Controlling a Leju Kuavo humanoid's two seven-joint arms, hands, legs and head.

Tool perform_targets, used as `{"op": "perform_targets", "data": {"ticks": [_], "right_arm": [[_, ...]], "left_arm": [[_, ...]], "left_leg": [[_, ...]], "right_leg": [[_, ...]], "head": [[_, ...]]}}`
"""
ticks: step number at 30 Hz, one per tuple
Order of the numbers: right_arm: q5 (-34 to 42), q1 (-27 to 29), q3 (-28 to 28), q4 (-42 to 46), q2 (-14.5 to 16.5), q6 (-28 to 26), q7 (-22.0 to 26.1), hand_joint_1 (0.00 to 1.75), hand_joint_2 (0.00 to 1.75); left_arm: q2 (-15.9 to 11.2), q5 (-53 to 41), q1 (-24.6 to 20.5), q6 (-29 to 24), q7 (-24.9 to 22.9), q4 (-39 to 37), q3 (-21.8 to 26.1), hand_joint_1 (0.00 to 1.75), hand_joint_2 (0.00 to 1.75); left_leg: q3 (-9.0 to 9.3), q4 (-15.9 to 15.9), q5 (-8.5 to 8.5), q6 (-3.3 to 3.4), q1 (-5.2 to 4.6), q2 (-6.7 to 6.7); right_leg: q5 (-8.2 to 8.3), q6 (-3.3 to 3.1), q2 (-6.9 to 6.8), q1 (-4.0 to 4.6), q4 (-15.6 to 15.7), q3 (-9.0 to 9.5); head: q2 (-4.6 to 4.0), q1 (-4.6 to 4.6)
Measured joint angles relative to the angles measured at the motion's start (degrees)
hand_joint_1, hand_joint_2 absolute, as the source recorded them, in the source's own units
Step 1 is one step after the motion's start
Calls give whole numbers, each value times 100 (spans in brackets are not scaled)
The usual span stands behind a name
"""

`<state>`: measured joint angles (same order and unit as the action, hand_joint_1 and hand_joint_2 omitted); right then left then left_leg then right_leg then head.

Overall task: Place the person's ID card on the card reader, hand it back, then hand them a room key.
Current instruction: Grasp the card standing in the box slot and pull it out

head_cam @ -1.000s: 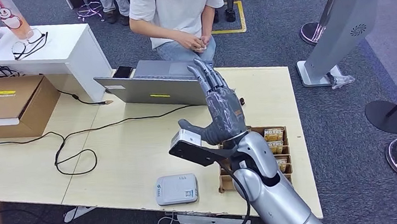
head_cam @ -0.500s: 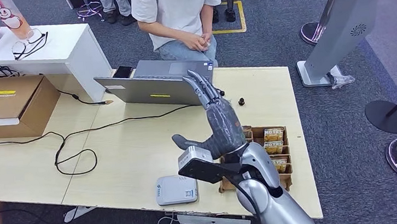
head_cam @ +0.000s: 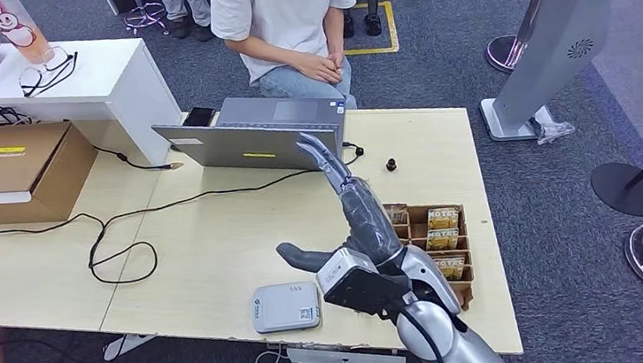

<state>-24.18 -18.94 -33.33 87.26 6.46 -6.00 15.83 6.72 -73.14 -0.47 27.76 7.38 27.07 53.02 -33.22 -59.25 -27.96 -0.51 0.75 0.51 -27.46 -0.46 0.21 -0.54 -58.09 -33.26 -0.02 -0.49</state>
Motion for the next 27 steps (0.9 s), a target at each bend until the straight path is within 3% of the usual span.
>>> {"op": "perform_targets", "data": {"ticks": [9,13,27], "right_arm": [[773,362,2,230,-155,512,216,0,175],[909,508,4,316,-234,649,244,0,0],[972,779,5,455,-350,779,299,0,0]], "left_arm": [[-43,-103,-3,-45,102,-73,2,0,0],[-63,-126,-7,-62,122,-120,1,0,0],[-92,-126,-5,-95,181,-230,2,0,0]], "left_leg": [[0,0,-1,0,0,0],[0,0,-1,0,0,-1],[0,0,-1,0,0,-1]], "right_leg": [[-1,0,0,0,1,0],[-1,1,0,0,2,0],[-1,1,0,0,1,0]], "head": [[0,1],[0,-1],[0,1]]}}
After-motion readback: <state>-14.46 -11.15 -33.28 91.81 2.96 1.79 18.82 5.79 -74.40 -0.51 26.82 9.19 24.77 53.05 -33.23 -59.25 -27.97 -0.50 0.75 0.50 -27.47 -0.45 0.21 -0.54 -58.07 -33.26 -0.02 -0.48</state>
